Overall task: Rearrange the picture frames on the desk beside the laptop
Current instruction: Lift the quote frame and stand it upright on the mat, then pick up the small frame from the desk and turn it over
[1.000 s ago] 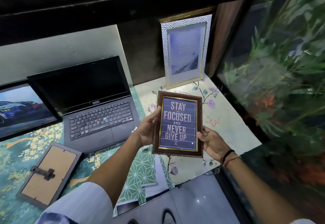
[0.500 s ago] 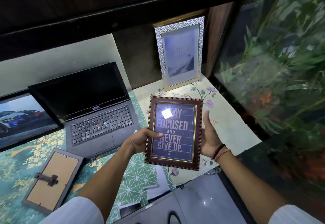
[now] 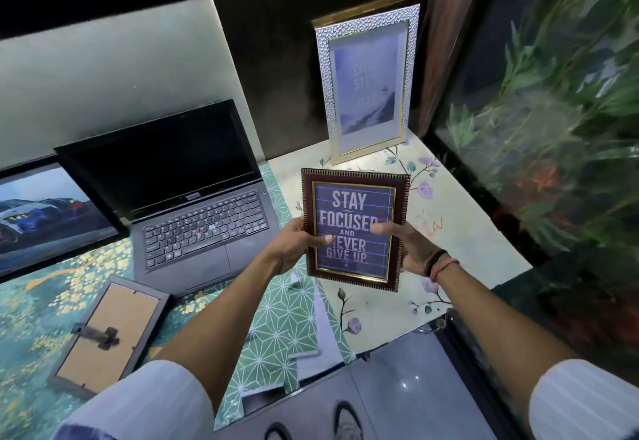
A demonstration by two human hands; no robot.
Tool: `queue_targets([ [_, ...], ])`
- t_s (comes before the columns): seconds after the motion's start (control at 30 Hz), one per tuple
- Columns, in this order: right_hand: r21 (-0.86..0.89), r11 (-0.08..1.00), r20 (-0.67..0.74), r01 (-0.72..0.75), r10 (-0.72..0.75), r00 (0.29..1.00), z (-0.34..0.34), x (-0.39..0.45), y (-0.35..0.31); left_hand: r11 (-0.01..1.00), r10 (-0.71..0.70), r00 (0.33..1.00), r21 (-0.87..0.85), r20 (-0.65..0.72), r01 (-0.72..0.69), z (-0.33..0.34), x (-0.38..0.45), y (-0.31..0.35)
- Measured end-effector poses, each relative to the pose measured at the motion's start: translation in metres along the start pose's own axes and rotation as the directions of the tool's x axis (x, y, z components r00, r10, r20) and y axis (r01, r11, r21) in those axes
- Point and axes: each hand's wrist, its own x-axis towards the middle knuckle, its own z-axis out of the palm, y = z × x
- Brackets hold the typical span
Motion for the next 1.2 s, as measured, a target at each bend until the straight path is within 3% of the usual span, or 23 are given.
queue_targets([
  [0.17, 0.012, 1.0, 0.036, -0.026, 0.025, 0.999, -0.014, 0.02, 0.013, 0.999, 0.028, 0.999, 0.024, -0.031, -0.027, -0.002, 0.016, -0.004],
  [0.3, -0.009, 0.983, -0.113, -0.181, 0.179, 0.977, -0.022, 0.031, 0.024, 0.997, 0.055, 0.997, 0.054, -0.051, -0.052, -0.001, 0.023, -0.006],
  [0.47, 0.024, 0.999, 0.042, -0.029, 0.028, 0.999, -0.034, 0.036, 0.034, 0.996, 0.053, 0.998, 0.07, -0.041, -0.05, -0.005, 0.029, -0.011],
  [0.63, -0.096, 0.995, 0.037, 0.034, -0.031, 0.999, -0.037, 0.033, 0.04, 0.989, 0.038, 0.999, 0.145, -0.022, -0.034, -0.012, 0.027, -0.018],
  [0.73, -0.207, 0.978, -0.016, -0.03, 0.027, 0.999, -0.044, 0.023, 0.051, 0.977, 0.007, 0.999, 0.213, -0.037, 0.001, -0.019, 0.023, -0.03],
  [0.83, -0.322, 0.945, -0.164, -0.065, 0.012, 0.986, -0.049, 0.008, 0.072, 0.97, 0.008, 0.996, 0.242, -0.085, 0.013, -0.025, 0.014, -0.043],
  [0.9, -0.273, 0.957, -0.396, -0.1, -0.017, 0.918, -0.037, -0.005, 0.093, 0.978, 0.017, 0.987, 0.208, -0.161, 0.017, -0.028, 0.0, -0.049],
  [1.0, -0.206, 0.955, -0.76, -0.213, -0.019, 0.65, 0.004, -0.02, 0.129, 0.988, 0.027, 0.963, 0.155, -0.27, 0.016, -0.032, -0.028, -0.06],
  [1.07, -0.164, 0.935, -0.868, -0.314, 0.015, 0.497, 0.041, -0.024, 0.142, 0.987, 0.045, 0.948, 0.163, -0.315, 0.007, -0.042, -0.047, -0.067],
  [1.13, -0.053, 0.927, -0.871, -0.37, 0.138, 0.471, 0.082, -0.016, 0.15, 0.986, 0.072, 0.922, 0.164, -0.38, -0.01, -0.056, -0.069, -0.071],
  [1.2, -0.022, 0.9, -0.782, -0.435, 0.256, 0.569, 0.129, -0.007, 0.154, 0.99, 0.085, 0.883, 0.136, -0.462, -0.025, -0.076, -0.095, -0.076],
])
